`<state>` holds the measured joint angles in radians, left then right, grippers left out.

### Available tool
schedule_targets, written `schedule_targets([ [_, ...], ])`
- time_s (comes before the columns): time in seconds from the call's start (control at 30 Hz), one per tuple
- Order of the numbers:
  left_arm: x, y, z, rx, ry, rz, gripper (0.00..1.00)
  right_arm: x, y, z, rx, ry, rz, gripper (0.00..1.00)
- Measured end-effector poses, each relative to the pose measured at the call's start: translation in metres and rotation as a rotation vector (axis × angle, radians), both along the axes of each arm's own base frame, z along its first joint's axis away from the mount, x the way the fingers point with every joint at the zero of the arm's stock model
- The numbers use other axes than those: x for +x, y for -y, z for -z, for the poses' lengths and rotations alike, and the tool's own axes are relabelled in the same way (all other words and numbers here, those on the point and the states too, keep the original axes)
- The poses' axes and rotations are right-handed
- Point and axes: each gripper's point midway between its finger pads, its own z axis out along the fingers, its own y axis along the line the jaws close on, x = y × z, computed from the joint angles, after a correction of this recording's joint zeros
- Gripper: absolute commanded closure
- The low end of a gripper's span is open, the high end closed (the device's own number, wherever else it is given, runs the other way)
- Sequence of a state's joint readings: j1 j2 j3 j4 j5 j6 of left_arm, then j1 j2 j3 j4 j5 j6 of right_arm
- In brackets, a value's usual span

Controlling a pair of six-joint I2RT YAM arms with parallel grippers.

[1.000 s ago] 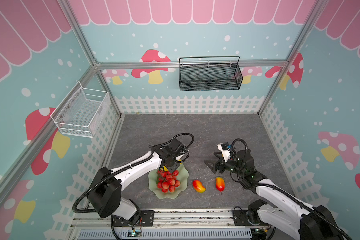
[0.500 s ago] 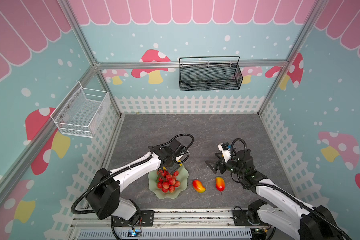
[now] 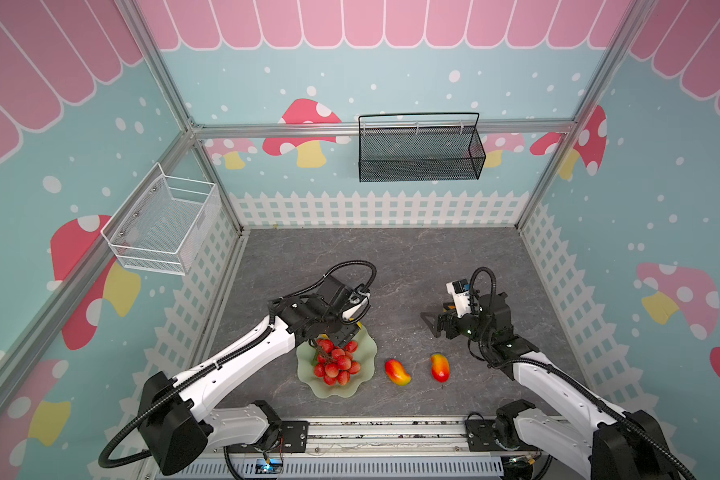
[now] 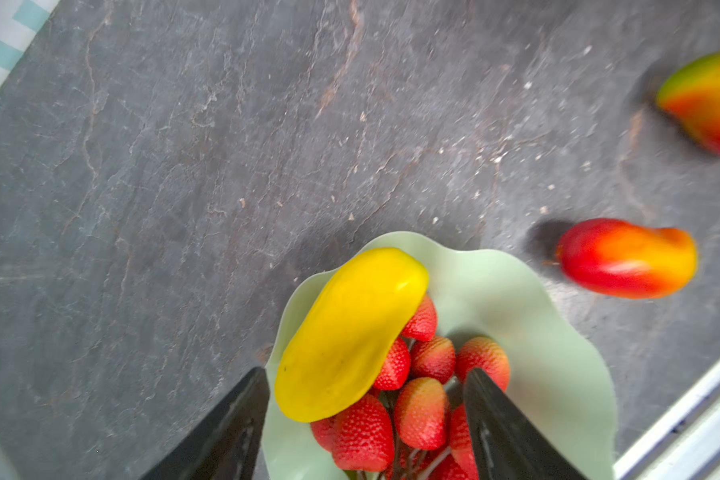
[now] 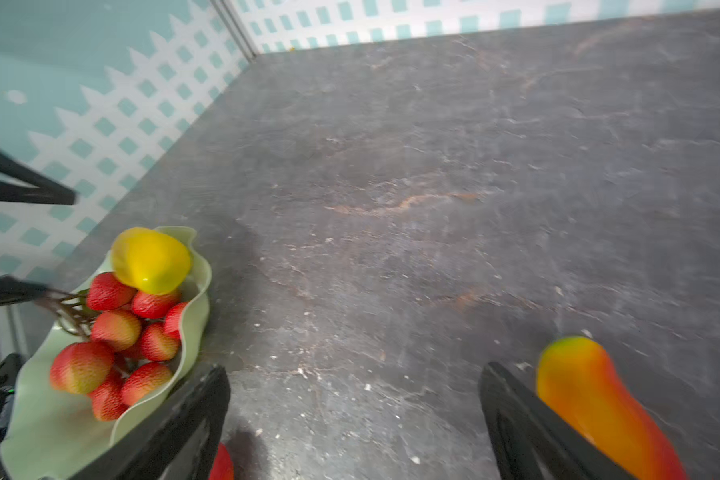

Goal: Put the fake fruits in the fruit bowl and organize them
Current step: 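Grasp the mango nearest the bowl with the right gripper while the left gripper waits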

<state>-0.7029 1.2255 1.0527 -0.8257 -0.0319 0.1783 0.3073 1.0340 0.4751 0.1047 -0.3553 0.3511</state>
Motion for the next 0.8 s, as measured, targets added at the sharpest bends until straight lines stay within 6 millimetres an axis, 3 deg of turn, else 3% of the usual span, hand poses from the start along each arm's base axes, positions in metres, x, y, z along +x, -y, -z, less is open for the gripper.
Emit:
schedule_targets([
  [0.03,-0.003,0.004,-0.004,-0.035,-0.006,0.002,0.15,0.002,0.002,0.001,-0.012,-0.015,0.011,0.01],
  [0.1,-0.012,0.014,-0.012,-0.104,-0.026,0.021,0.00,0.001,-0.001,0.001,-0.026,-0.042,-0.019,0.00],
  [0.17,-0.024,0.026,-0.019,-0.165,-0.048,0.040,0.00,-0.008,-0.013,0.001,-0.024,-0.054,-0.081,0.00],
  [0.3,-0.052,0.037,-0.024,-0.246,-0.082,0.074,0.00,-0.045,-0.047,0.002,-0.019,-0.088,-0.245,0.00],
  [0.4,-0.069,0.031,-0.023,-0.287,-0.100,0.059,0.00,-0.068,-0.062,0.003,-0.010,-0.099,-0.324,0.00],
  [0.57,-0.080,0.017,-0.030,-0.351,-0.083,0.017,0.00,-0.102,-0.083,0.024,-0.044,-0.164,-0.427,0.01],
  [0.8,-0.079,0.012,-0.039,-0.381,-0.055,-0.011,0.00,-0.121,-0.101,0.067,-0.160,-0.288,-0.494,0.09],
])
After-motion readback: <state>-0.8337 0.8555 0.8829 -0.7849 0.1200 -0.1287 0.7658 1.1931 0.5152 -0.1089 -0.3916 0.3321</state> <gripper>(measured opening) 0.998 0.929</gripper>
